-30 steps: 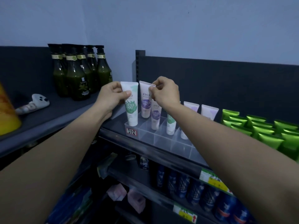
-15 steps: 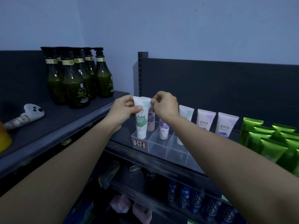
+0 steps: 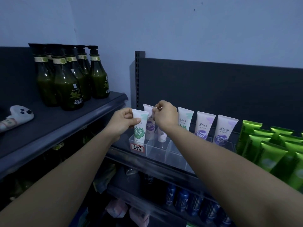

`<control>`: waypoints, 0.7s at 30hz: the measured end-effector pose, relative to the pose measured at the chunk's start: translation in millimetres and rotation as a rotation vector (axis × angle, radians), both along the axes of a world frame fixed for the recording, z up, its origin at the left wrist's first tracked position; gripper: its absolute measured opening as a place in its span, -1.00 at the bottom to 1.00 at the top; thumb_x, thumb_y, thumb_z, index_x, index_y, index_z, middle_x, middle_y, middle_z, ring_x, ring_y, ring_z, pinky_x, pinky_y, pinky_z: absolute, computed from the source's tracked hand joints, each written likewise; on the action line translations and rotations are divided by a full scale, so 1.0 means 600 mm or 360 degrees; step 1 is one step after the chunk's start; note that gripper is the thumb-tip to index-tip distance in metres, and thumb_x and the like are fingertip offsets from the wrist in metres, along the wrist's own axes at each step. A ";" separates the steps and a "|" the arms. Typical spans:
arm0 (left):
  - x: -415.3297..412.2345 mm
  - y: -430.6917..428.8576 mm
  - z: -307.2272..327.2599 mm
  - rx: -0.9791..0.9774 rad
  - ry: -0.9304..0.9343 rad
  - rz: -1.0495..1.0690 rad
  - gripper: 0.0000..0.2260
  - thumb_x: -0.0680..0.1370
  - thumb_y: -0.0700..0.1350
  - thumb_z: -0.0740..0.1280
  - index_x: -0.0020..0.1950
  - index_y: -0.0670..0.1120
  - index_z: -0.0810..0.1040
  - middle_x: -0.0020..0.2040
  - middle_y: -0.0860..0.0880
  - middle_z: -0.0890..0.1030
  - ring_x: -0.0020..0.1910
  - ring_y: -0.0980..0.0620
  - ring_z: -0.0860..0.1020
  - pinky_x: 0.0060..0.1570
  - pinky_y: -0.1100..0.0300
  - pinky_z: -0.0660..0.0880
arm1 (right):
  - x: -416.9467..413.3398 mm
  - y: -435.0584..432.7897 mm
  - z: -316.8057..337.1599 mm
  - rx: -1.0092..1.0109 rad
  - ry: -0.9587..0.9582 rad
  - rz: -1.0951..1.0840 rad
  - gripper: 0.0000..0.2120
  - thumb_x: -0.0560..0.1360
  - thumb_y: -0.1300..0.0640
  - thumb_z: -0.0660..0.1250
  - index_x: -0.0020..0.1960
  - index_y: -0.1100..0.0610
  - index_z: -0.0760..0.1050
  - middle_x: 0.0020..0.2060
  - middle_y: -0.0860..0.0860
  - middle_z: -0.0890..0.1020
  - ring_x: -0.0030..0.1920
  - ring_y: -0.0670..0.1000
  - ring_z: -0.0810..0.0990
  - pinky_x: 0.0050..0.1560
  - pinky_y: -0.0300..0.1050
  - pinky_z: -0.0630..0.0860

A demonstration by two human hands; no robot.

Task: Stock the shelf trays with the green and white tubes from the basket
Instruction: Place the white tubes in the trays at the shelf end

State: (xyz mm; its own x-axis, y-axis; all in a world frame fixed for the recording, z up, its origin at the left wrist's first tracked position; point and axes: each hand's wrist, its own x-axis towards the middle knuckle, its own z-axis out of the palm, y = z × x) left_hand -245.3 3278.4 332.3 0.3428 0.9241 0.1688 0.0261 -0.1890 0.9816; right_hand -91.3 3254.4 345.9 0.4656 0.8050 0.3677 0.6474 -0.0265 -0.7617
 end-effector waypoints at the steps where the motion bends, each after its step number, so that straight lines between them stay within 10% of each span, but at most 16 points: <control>1: 0.000 0.001 -0.001 -0.0005 -0.0002 0.0004 -0.84 0.48 -0.39 0.34 -0.04 -0.16 0.53 -0.10 -0.12 0.66 -0.16 -0.01 0.62 -0.02 0.08 0.55 | 0.000 0.002 -0.001 0.0003 0.0004 0.0000 -0.89 0.53 0.16 0.29 -0.17 0.14 0.52 -0.25 0.06 0.66 -0.14 0.11 0.62 -0.09 -0.06 0.54; 21: 0.000 -0.002 0.002 -0.0002 0.0103 0.0007 -0.79 0.50 -0.41 0.31 0.00 -0.12 0.53 -0.10 -0.10 0.64 -0.14 0.02 0.62 -0.20 0.28 0.57 | -0.002 0.004 0.004 -0.0044 -0.0008 0.0007 -0.89 0.54 0.13 0.27 -0.13 0.12 0.53 -0.25 0.07 0.66 -0.16 0.11 0.63 -0.06 -0.08 0.56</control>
